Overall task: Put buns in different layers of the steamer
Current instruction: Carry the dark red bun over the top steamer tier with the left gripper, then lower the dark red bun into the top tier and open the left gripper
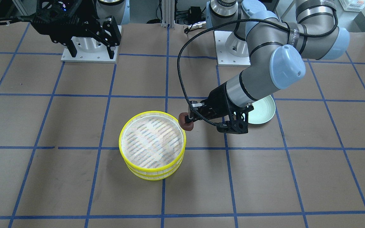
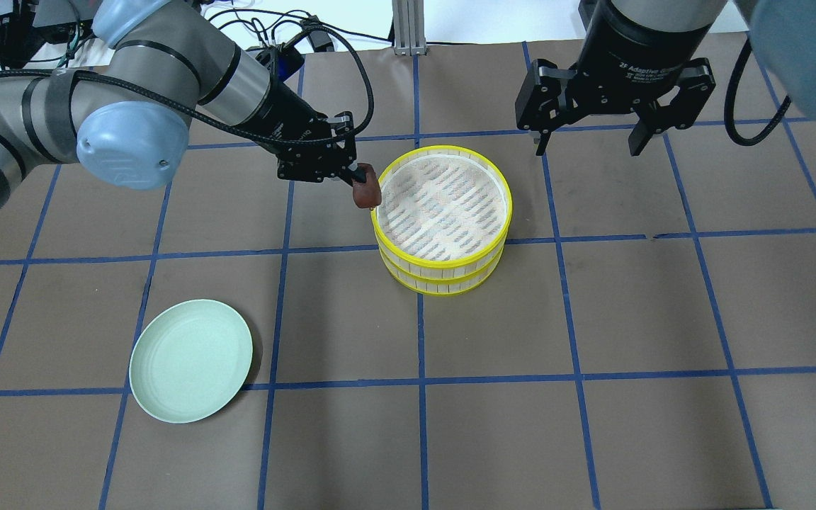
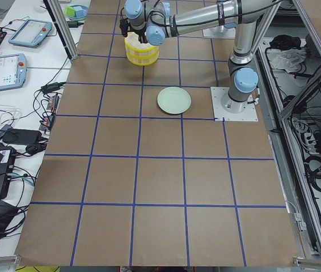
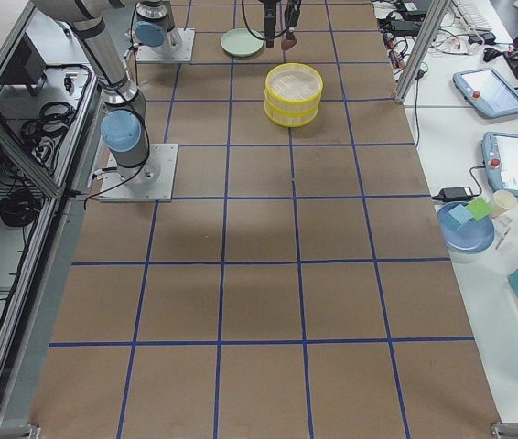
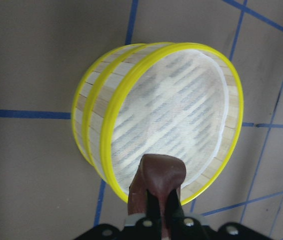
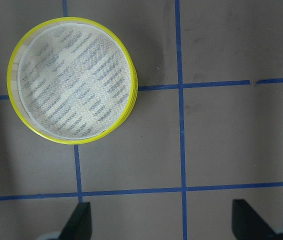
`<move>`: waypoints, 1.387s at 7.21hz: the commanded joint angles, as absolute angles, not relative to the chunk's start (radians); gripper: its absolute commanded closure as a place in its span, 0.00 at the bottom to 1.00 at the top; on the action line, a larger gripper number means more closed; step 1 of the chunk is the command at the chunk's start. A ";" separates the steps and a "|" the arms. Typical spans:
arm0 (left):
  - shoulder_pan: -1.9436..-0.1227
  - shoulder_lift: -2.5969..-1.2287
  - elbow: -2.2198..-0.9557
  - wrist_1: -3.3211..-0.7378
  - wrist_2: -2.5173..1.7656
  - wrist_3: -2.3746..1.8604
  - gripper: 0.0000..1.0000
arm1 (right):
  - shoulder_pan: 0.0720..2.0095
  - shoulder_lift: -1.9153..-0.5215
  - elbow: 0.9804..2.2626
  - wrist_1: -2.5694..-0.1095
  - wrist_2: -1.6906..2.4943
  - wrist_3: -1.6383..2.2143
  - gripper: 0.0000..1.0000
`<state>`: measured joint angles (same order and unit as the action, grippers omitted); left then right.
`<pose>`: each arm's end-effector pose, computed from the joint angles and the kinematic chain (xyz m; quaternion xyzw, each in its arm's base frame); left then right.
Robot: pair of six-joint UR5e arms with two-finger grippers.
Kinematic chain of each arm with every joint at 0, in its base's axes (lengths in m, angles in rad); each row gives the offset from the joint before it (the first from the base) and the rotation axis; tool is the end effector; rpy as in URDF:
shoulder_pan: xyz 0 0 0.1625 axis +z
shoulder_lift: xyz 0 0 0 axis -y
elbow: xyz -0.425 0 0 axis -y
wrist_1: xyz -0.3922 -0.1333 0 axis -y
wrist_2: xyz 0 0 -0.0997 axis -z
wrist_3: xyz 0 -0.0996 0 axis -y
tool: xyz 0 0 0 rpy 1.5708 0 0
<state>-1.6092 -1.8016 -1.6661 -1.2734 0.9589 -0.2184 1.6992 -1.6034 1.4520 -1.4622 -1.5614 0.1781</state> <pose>-0.2121 -0.5583 0.3662 0.0900 -0.9492 -0.0521 0.2969 0.1943 -0.4566 0.5512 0.0247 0.9995 -0.0204 0.0079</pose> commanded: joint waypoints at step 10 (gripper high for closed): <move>-1.703 -1.867 -1.664 -1.155 1.000 -0.442 0.00 | 1.706 -1.606 1.454 -1.468 -1.582 0.137 0.00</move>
<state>-1.6976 -1.8814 -1.6723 -1.1612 0.9561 -0.4185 1.7048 -1.6058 1.4537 -1.4683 -1.5836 0.1380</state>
